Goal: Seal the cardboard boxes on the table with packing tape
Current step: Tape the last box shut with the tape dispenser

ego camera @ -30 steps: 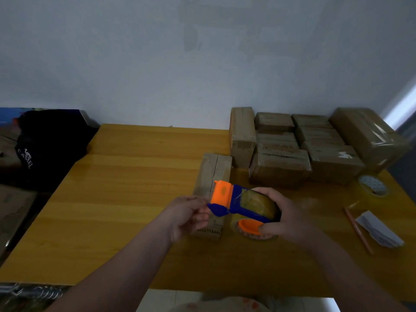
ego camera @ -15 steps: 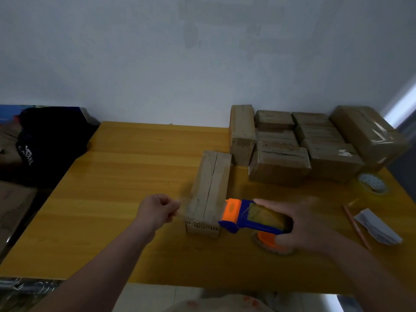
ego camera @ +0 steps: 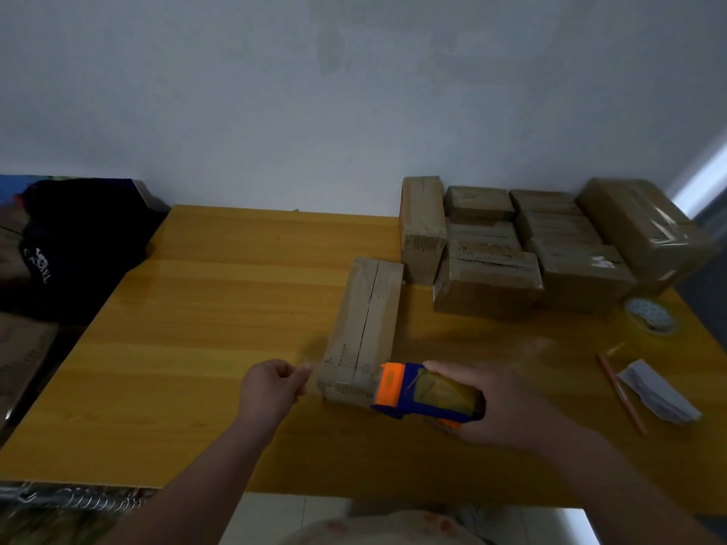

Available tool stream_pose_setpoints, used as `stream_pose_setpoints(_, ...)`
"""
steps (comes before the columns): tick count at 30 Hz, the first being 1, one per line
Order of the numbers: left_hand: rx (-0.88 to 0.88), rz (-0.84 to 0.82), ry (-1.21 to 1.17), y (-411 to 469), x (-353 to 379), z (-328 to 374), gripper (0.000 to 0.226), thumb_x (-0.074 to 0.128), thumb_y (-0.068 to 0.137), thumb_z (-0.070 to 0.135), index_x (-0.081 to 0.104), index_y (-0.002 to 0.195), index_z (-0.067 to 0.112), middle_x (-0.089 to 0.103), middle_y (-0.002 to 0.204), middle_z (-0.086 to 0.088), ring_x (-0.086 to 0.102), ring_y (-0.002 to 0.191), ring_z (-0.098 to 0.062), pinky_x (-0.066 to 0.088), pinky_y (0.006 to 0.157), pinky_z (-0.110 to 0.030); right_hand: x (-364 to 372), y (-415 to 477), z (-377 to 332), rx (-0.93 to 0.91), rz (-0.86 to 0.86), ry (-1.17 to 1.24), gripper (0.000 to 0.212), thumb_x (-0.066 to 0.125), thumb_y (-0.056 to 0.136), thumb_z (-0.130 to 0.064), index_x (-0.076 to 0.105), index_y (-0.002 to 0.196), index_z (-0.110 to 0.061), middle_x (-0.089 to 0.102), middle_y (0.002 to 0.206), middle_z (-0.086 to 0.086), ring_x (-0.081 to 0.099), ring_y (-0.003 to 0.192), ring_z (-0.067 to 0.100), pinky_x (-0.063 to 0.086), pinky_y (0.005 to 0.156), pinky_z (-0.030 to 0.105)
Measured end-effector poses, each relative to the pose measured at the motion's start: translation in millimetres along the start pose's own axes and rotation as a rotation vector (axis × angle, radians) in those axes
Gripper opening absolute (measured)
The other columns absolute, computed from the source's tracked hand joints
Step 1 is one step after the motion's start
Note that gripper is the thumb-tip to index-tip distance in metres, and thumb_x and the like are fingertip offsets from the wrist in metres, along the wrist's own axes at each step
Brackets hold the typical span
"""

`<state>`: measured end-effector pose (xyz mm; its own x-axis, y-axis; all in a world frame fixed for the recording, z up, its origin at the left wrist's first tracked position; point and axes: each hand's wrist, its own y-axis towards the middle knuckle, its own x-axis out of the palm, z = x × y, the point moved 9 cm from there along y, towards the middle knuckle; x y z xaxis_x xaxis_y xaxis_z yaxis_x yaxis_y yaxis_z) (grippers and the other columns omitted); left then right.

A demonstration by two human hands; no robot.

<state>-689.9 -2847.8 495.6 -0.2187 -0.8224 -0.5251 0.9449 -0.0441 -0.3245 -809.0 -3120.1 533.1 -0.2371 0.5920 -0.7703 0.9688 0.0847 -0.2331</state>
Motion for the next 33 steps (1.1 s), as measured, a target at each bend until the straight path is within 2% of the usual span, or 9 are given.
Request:
stream_pose_setpoints(2,-0.002,0.008,0.004,0.9,0.0,-3.1,0.036,0.066,0.09,0.027,0.063,0.061,0.008,0.066,0.062,-0.007,0.059,0.058,-0.019,0.044,0.055,-0.028,2.4,1.3,1.5,0.001,-0.005,-0.006,0.083,0.077,0.07,-0.039,0.027,0.13,-0.07,0.05,0.13,-0.014,0.053,0.109,0.003,0.053,0.088,0.028)
stream_pose_setpoints(5,-0.014,0.011,0.005,1.8,0.5,-7.6,0.035,0.066,0.09,0.029,0.064,0.064,0.006,0.065,0.063,-0.005,0.06,0.06,-0.02,0.045,0.055,-0.029,5.1,3.4,2.7,0.01,-0.017,-0.017,0.086,0.075,0.069,-0.039,0.022,0.123,-0.078,0.048,0.132,-0.014,0.052,0.109,0.004,0.054,0.087,0.032)
stream_pose_setpoints(8,-0.015,0.023,0.005,4.3,0.8,-10.4,0.035,0.066,0.09,0.03,0.065,0.065,0.005,0.066,0.063,-0.005,0.062,0.061,-0.022,0.052,0.061,-0.035,6.1,5.2,2.1,0.021,-0.029,-0.012,0.086,0.076,0.07,-0.034,0.023,0.123,-0.076,0.047,0.133,-0.015,0.051,0.111,0.004,0.054,0.088,0.032)
stream_pose_setpoints(17,-0.064,-0.062,0.036,13.8,16.4,-21.8,0.038,0.067,0.089,0.033,0.065,0.065,0.004,0.066,0.065,-0.013,0.059,0.06,-0.028,0.052,0.063,-0.043,11.1,7.7,12.0,0.073,-0.053,0.02,0.089,0.078,0.069,-0.035,0.023,0.126,-0.076,0.045,0.133,-0.016,0.05,0.113,0.005,0.052,0.092,0.036)
stream_pose_setpoints(22,-0.048,-0.157,0.039,16.2,23.9,-21.2,0.035,0.063,0.092,0.03,0.062,0.067,0.006,0.061,0.06,-0.007,0.055,0.055,-0.02,0.047,0.06,-0.033,9.2,8.8,9.8,0.075,-0.053,0.028,0.087,0.079,0.07,-0.031,0.03,0.134,-0.064,0.046,0.135,-0.018,0.049,0.114,0.002,0.051,0.092,0.034)
stream_pose_setpoints(28,-0.041,-0.229,0.131,15.4,33.5,-17.0,0.035,0.052,0.099,0.029,0.06,0.072,0.007,0.058,0.061,-0.008,0.053,0.056,-0.022,0.044,0.058,-0.03,12.7,11.3,14.4,0.067,-0.052,0.016,0.089,0.078,0.07,-0.035,0.027,0.135,-0.066,0.045,0.136,-0.02,0.049,0.116,0.002,0.051,0.092,0.036)
stream_pose_setpoints(31,-0.064,-0.278,0.222,15.9,36.1,-13.8,0.028,0.048,0.099,0.032,0.06,0.091,0.008,0.061,0.069,-0.008,0.054,0.06,-0.02,0.042,0.058,-0.028,12.8,11.6,15.2,0.067,-0.053,0.021,0.088,0.078,0.069,-0.037,0.026,0.131,-0.07,0.046,0.135,-0.02,0.049,0.114,0.001,0.052,0.092,0.035)
stream_pose_setpoints(33,-0.081,-0.316,0.346,16.7,34.5,-16.9,0.026,0.049,0.098,0.036,0.057,0.106,0.013,0.064,0.086,-0.008,0.058,0.073,-0.021,0.045,0.065,-0.029,12.2,11.9,14.7,0.066,-0.051,0.022,0.088,0.078,0.068,-0.039,0.026,0.131,-0.071,0.047,0.135,-0.019,0.05,0.114,0.002,0.052,0.092,0.035)
